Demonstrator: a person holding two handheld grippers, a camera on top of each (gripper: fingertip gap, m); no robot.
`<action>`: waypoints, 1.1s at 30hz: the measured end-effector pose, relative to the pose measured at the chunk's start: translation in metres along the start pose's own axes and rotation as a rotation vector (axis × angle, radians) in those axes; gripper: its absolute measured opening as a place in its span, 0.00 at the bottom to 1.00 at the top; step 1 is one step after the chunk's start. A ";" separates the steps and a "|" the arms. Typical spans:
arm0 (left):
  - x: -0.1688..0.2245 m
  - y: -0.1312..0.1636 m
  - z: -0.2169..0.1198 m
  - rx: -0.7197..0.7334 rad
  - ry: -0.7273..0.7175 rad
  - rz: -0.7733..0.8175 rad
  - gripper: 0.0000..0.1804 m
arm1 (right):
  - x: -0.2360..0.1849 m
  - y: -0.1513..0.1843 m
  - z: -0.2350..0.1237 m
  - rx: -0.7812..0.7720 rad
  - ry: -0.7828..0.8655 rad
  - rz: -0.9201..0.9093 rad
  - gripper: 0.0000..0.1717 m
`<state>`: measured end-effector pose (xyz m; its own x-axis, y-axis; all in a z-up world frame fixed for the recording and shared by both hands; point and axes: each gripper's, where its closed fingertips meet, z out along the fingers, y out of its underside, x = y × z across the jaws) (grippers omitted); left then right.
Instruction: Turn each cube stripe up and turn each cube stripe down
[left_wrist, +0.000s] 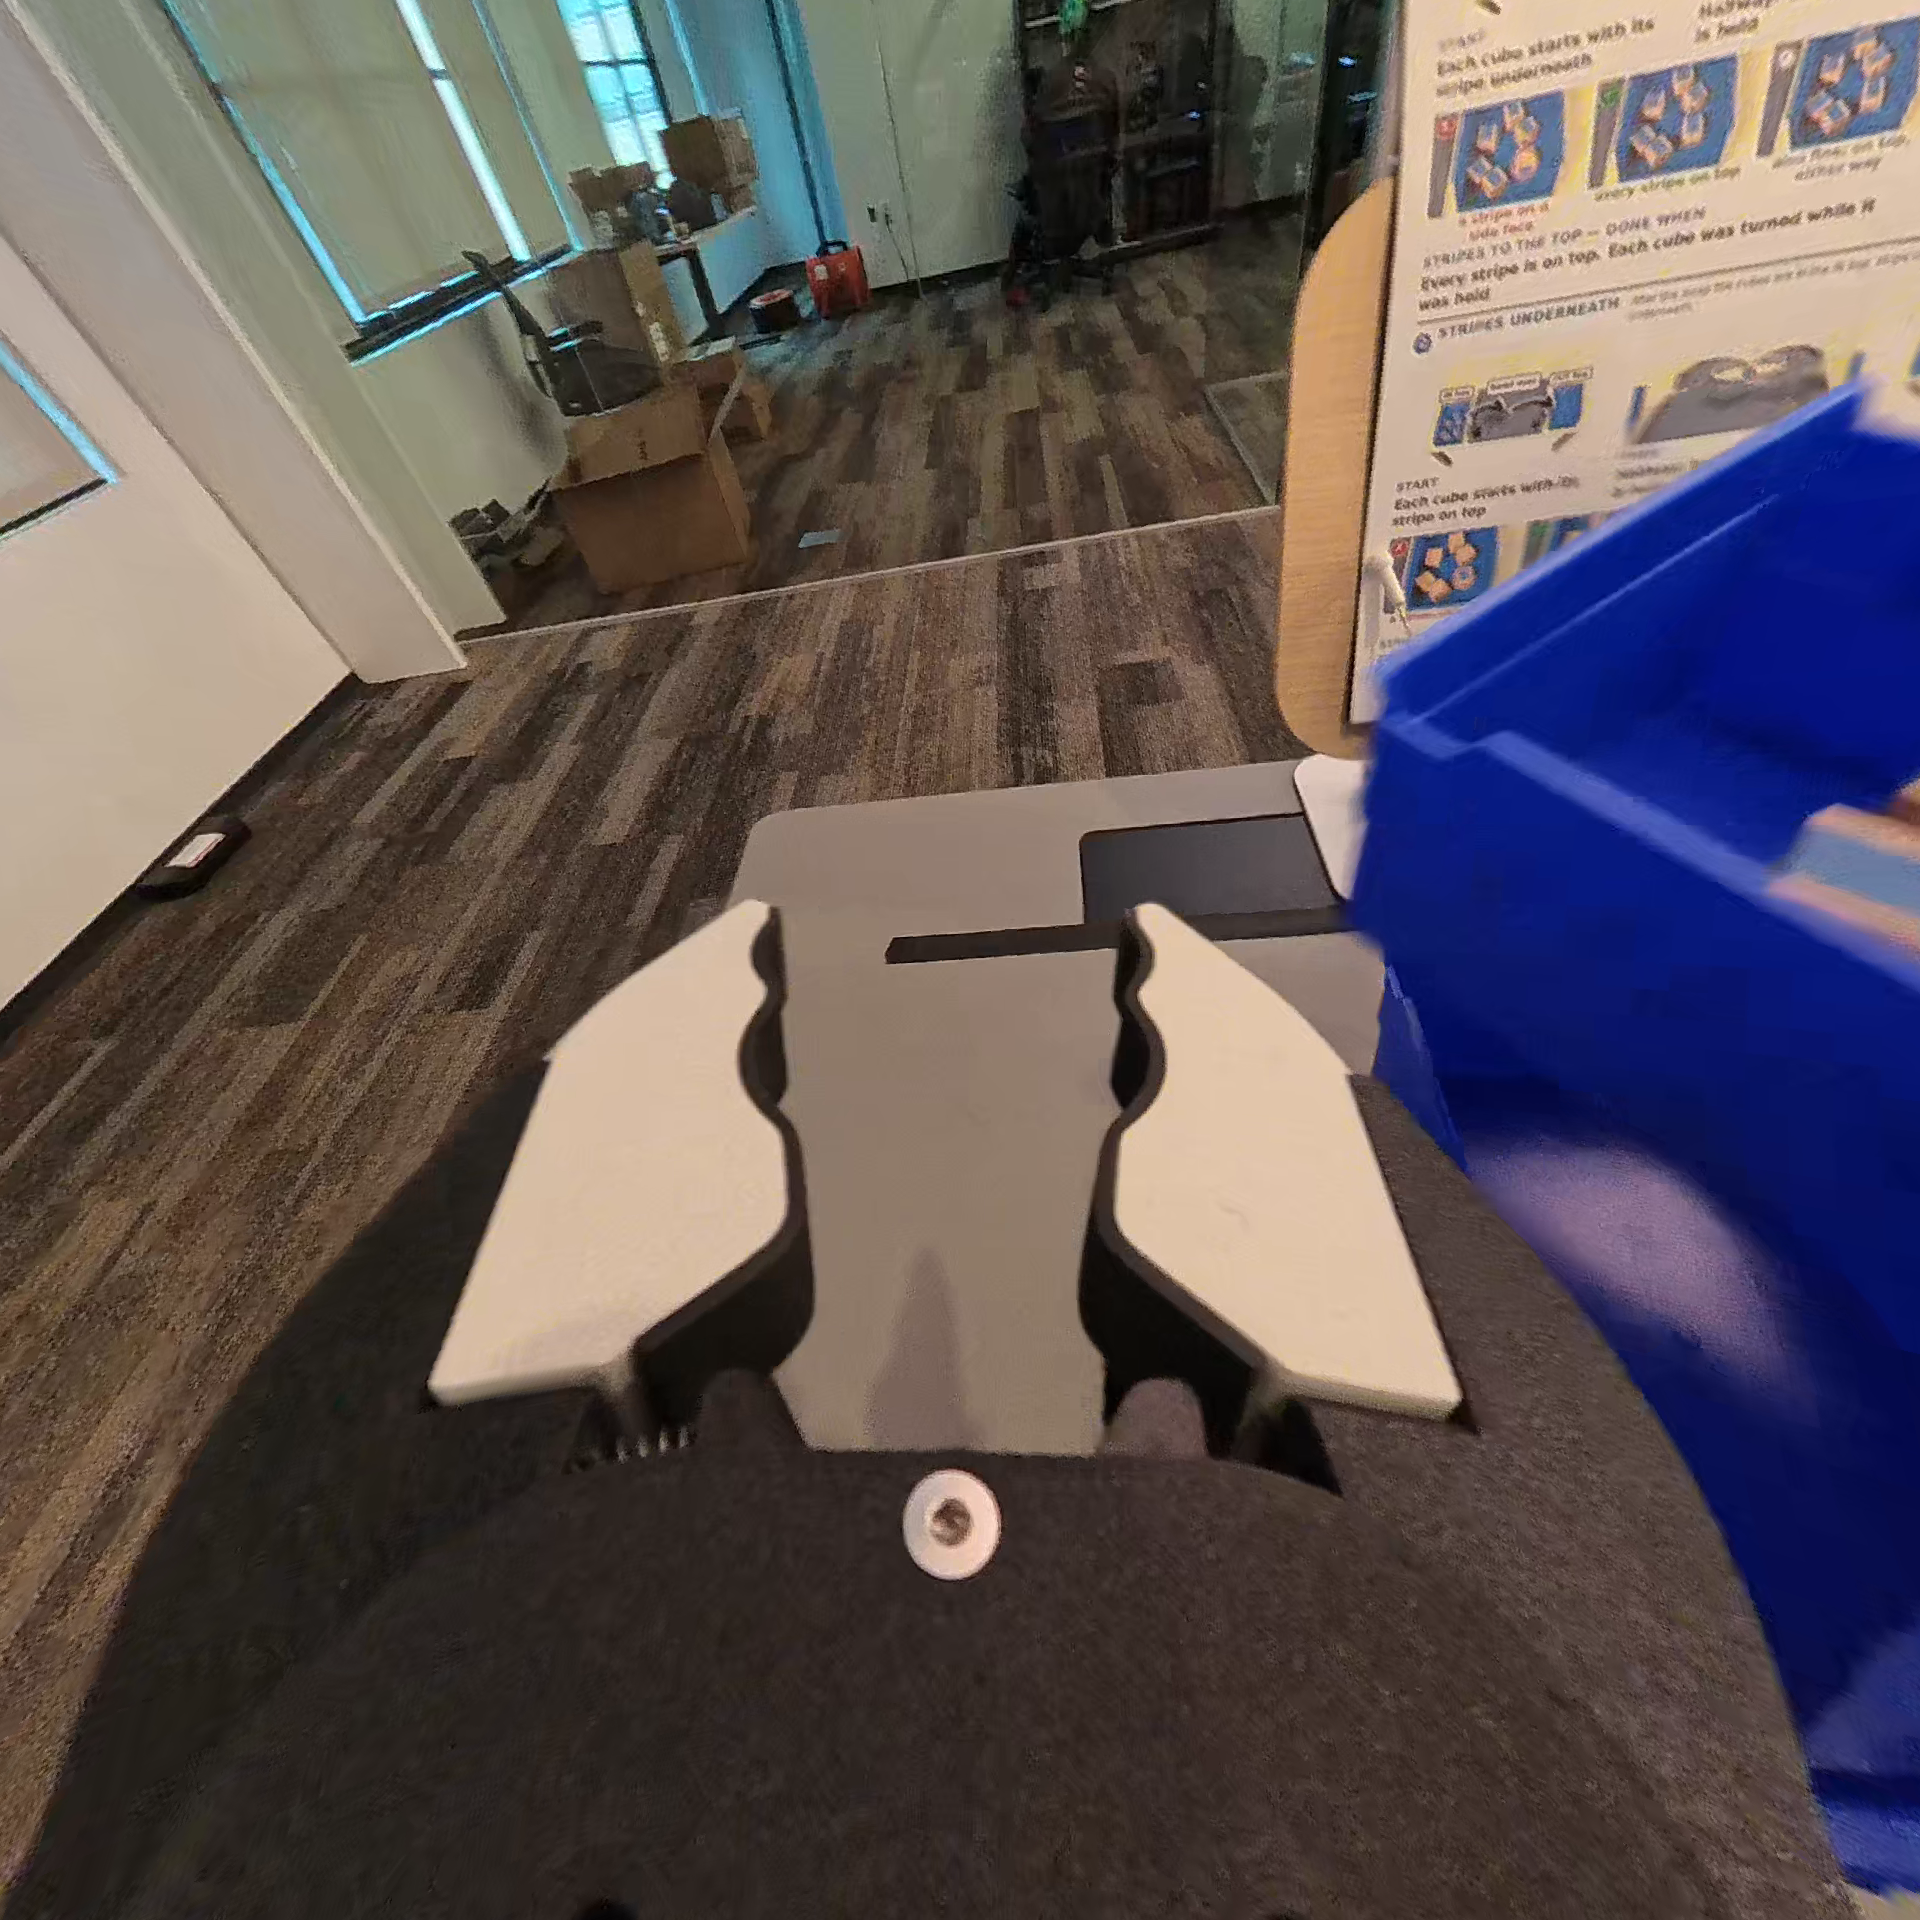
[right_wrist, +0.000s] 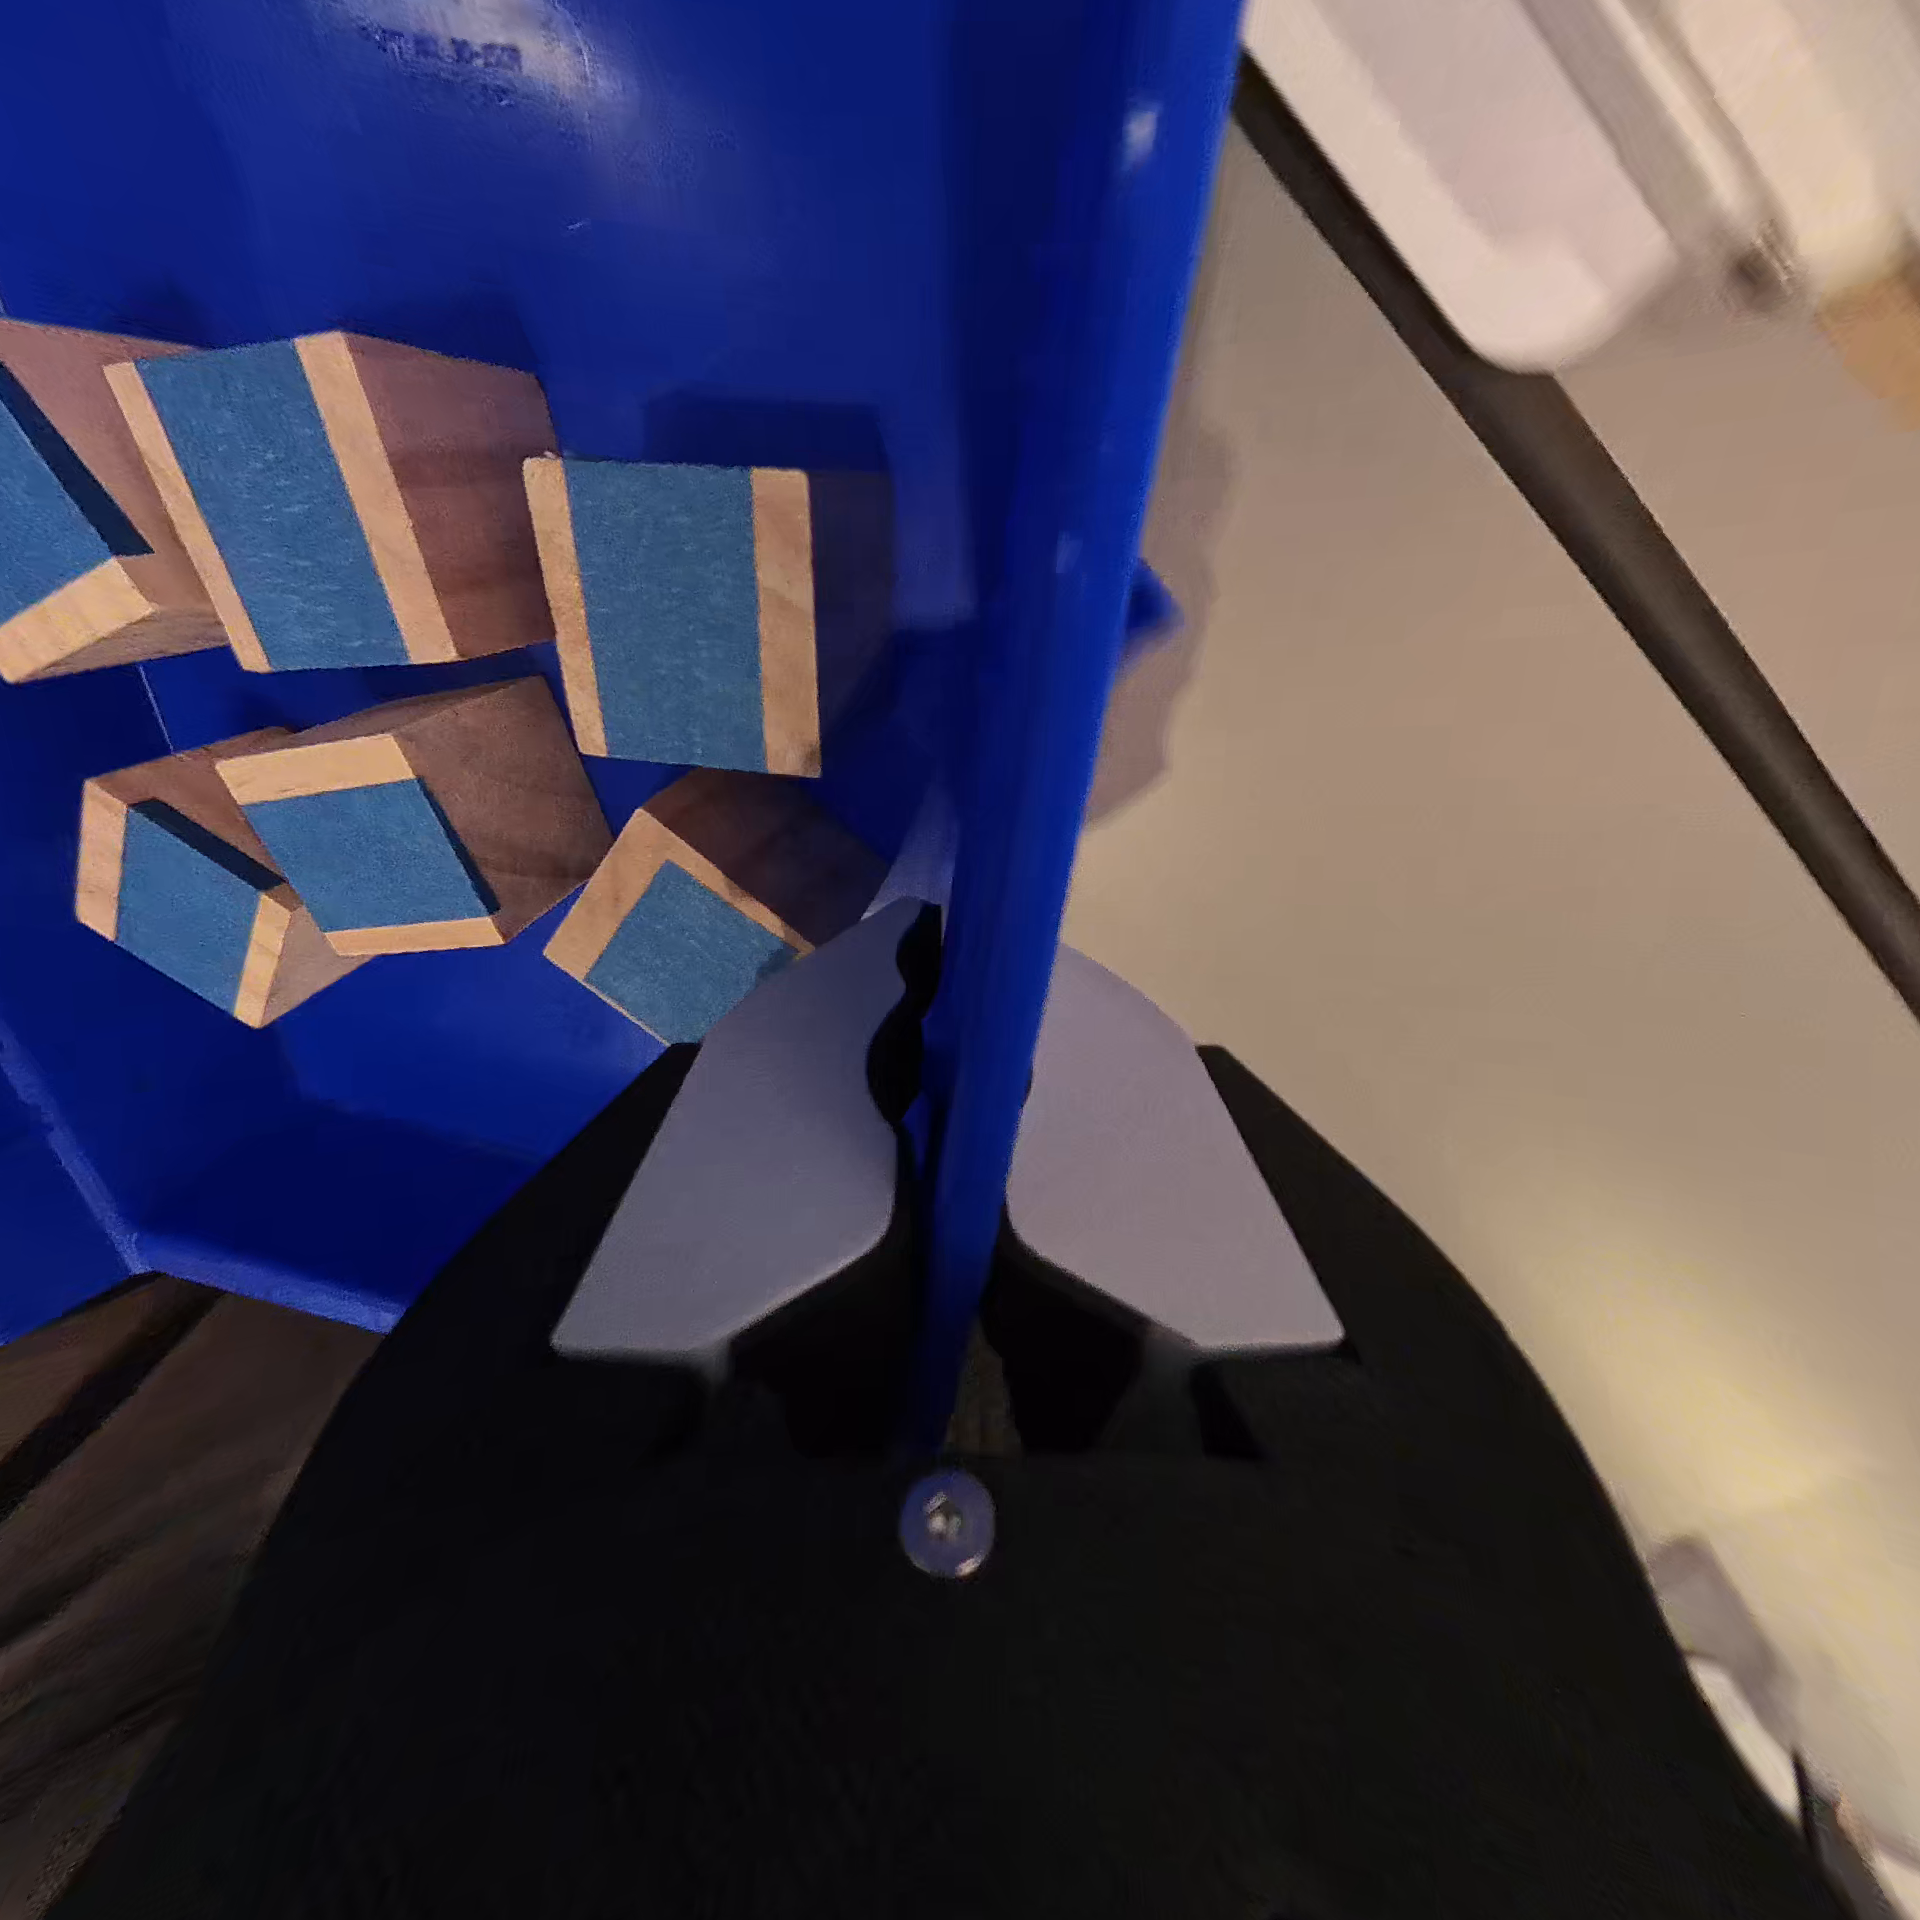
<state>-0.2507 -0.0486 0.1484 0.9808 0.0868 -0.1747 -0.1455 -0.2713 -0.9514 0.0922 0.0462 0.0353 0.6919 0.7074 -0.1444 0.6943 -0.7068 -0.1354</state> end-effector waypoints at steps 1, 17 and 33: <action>-0.002 -0.001 -0.005 0.006 -0.020 -0.011 0.36 | -0.021 -0.020 0.009 -0.006 -0.024 -0.037 0.04; -0.008 -0.013 -0.063 0.125 -0.052 -0.032 0.34 | -0.228 -0.190 0.115 -0.051 -0.132 -0.271 0.04; 0.020 0.000 -0.053 0.039 0.083 0.027 0.36 | -0.227 -0.180 0.229 -0.080 -0.131 -0.118 0.05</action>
<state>-0.2241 -0.0976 0.1585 0.9835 -0.0006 -0.1807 -0.1757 -0.2352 -0.9559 -0.2348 0.0116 -0.1318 0.5768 0.7747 -0.2589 0.7862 -0.6126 -0.0814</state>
